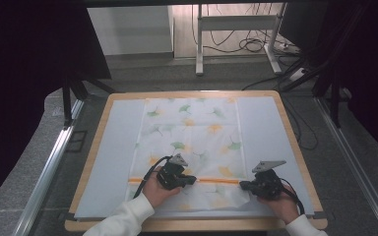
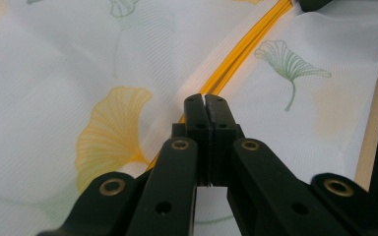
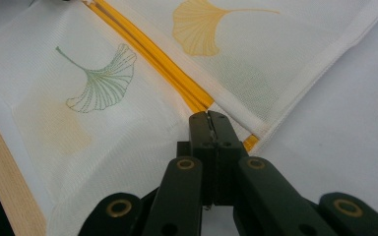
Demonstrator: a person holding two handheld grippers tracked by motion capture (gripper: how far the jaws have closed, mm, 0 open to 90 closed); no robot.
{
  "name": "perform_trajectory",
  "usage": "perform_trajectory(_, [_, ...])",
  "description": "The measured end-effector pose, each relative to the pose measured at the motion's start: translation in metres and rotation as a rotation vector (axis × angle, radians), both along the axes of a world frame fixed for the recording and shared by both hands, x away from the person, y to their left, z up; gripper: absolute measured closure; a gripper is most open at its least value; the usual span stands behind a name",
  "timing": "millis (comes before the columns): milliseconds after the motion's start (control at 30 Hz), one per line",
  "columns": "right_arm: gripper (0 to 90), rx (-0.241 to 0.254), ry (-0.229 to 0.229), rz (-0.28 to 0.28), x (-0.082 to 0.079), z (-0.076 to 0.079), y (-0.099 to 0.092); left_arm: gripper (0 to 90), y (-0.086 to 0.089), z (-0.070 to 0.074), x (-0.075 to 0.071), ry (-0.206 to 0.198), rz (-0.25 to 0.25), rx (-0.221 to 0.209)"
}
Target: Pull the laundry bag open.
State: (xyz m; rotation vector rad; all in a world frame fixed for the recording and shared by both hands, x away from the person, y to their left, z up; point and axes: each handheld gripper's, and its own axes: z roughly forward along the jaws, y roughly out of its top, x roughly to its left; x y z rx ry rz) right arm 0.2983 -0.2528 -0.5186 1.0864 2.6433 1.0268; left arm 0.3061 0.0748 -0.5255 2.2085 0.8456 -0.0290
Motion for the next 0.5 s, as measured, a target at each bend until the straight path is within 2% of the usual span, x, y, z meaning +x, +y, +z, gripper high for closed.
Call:
perform_trajectory(367, [90.0, -0.001, -0.014, -0.007, -0.002, 0.0, 0.0, 90.0, 0.007, -0.001, -0.003, -0.008, -0.005, 0.0])
perform_trajectory(500, [90.0, -0.002, -0.016, -0.01, -0.003, -0.001, 0.0, 90.0, 0.014, -0.001, -0.003, -0.006, 0.003, -0.002])
